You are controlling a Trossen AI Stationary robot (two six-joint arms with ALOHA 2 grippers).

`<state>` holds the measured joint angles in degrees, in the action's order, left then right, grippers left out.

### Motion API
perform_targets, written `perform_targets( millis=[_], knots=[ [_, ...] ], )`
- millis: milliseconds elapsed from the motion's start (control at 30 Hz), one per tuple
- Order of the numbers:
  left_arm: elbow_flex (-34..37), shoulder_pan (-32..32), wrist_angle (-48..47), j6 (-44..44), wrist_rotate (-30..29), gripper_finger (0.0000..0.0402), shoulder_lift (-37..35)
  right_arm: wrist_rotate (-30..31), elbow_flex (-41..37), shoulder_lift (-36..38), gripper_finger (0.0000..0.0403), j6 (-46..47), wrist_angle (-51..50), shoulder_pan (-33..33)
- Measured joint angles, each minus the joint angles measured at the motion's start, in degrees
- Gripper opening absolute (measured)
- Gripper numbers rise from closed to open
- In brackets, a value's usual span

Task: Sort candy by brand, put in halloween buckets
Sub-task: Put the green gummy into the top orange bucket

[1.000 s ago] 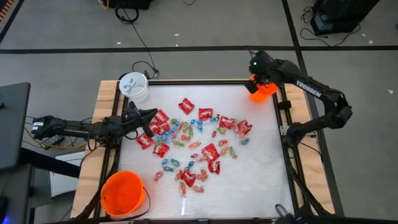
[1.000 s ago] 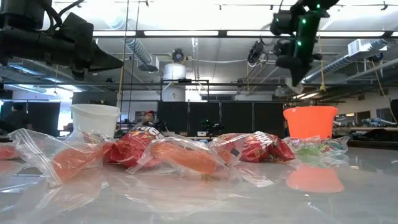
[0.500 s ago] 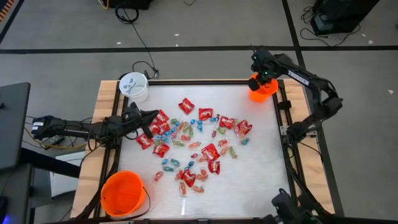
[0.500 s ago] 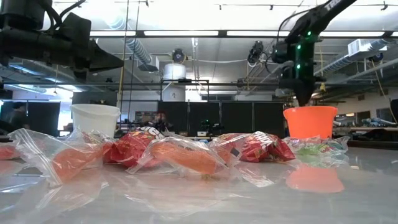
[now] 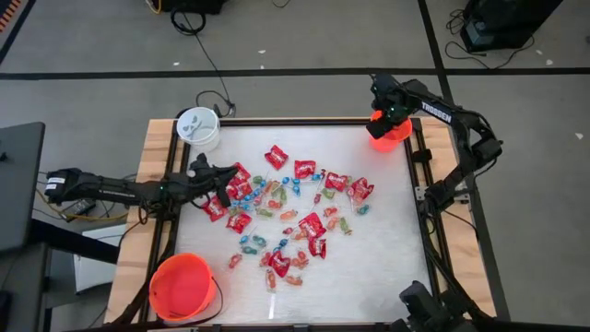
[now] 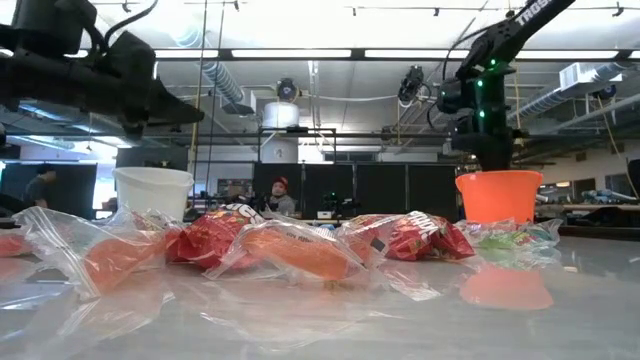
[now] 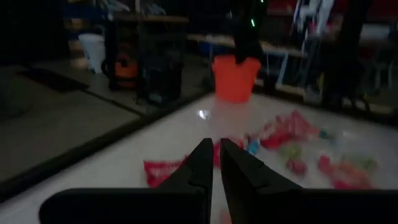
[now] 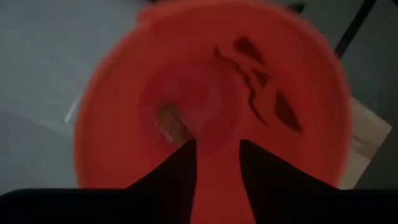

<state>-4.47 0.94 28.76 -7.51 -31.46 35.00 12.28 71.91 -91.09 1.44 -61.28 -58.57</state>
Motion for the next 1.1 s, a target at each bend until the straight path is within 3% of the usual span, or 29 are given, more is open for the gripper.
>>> perform_targets(
  millis=[167, 267, 367, 467, 600, 800, 1100],
  knots=[
    [-0.3, 3.9, 3.8, -0.2, 4.7, 0.0037, 0.9, -1.4, 1.1, 4.1, 0.0161, 0.0, 4.0, 1.8],
    [-0.8, 5.8, 2.8, -0.5, 8.6, 0.0037, 2.0, -7.8, 1.1, 6.1, 0.0164, -2.0, 5.9, 4.6],
    [-0.8, 7.4, 2.8, -0.4, 8.3, 0.0037, 3.8, -14.4, 1.0, 7.3, 0.0163, -3.2, 5.5, 9.4],
    [-0.8, 8.9, 4.0, -1.0, 7.1, 0.0037, 5.5, -17.1, -0.2, 7.4, 0.0163, -3.6, 4.7, 16.0],
    [-0.8, 9.6, 7.1, -2.0, 4.0, 0.0037, 7.6, -17.3, -3.3, 7.4, 0.0162, -2.3, 7.1, 25.8],
    [-0.8, 9.7, 9.2, -2.0, 3.9, 0.0037, 9.6, -16.4, -9.7, 7.1, 0.0162, 2.1, 18.2, 37.4],
    [-0.9, 9.7, 8.7, -1.7, 4.1, 0.0037, 10.9, -16.0, -15.8, 2.9, 0.0162, 6.1, 28.6, 44.1]
  ],
)
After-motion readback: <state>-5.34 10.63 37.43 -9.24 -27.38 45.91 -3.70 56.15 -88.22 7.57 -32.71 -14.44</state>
